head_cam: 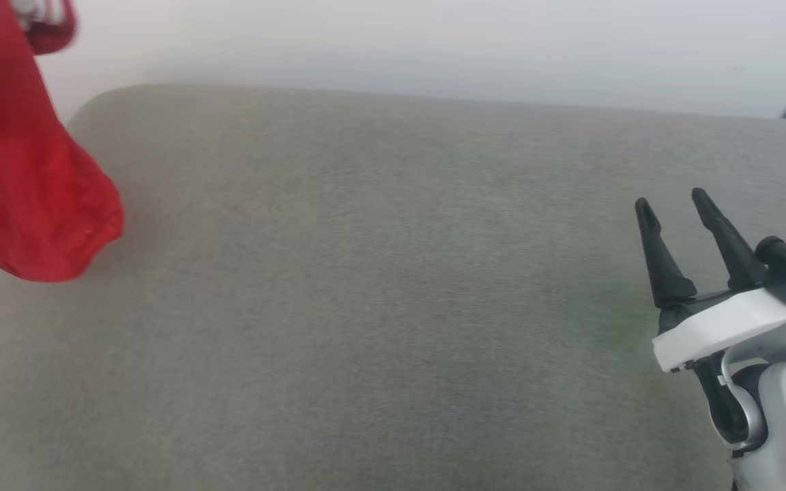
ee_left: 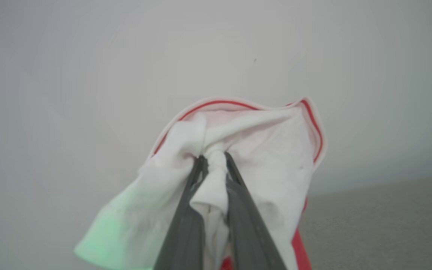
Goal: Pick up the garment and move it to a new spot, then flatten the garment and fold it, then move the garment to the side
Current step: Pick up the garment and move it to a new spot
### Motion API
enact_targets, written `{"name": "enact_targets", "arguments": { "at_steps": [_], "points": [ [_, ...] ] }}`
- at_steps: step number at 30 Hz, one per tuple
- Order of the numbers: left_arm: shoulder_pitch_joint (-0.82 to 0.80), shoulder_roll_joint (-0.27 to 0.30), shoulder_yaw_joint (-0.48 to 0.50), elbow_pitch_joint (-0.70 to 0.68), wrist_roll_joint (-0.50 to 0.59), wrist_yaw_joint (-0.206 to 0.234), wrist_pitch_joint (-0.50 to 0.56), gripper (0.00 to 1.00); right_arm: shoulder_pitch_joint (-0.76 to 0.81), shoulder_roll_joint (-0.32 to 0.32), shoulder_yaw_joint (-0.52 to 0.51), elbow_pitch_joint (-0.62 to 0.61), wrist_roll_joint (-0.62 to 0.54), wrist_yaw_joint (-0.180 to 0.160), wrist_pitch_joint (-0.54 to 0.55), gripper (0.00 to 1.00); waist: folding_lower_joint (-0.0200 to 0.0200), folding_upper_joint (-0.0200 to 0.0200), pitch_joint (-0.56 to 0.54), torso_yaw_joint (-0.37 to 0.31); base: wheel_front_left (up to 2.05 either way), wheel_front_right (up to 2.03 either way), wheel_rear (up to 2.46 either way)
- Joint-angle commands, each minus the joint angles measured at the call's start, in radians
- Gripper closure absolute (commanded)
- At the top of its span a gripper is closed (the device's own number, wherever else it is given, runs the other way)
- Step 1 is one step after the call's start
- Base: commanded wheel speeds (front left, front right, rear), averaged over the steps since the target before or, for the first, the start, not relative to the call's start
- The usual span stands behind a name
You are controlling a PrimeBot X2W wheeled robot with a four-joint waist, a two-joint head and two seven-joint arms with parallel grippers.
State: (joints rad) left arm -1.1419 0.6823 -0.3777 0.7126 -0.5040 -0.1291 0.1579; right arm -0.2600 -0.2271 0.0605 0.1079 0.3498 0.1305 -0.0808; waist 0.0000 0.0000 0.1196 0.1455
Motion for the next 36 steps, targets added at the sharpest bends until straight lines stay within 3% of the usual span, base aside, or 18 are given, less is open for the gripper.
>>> {"name": "enact_targets", "arguments": {
  "at_steps": [1,8,18,27,36],
  "points": [
    [0.018,0.004,-0.001,-0.031,-0.012,-0.001,0.016,1.00,0.005,-0.001,-0.005,0.003,0.007,0.000,-0.010,0.00,0.0000,0.0000,-0.012,-0.034,0.00,0.00,0.00],
    [0.111,0.012,-0.005,-0.313,-0.058,0.059,0.174,1.00,-0.001,-0.005,-0.036,0.009,0.005,0.000,-0.029,0.00,0.0000,0.0000,-0.013,-0.148,0.00,0.00,0.00],
    [0.246,-0.030,-0.050,-0.638,-0.089,0.175,0.338,1.00,0.005,0.010,-0.078,0.018,0.004,0.000,-0.055,0.00,0.0000,0.0000,0.015,-0.265,0.00,0.00,0.00],
    [0.396,-0.125,-0.134,-0.661,-0.115,0.233,0.365,1.00,-0.019,0.038,-0.057,0.064,0.013,0.000,-0.088,0.00,0.0000,0.0000,0.064,-0.319,0.00,0.00,0.00],
    [0.514,-0.205,-0.208,-0.563,-0.142,0.225,0.331,1.00,-0.042,0.051,-0.022,0.117,0.026,0.000,-0.117,0.00,0.0000,0.0000,0.099,-0.347,0.00,0.00,0.00]
  ]
}}
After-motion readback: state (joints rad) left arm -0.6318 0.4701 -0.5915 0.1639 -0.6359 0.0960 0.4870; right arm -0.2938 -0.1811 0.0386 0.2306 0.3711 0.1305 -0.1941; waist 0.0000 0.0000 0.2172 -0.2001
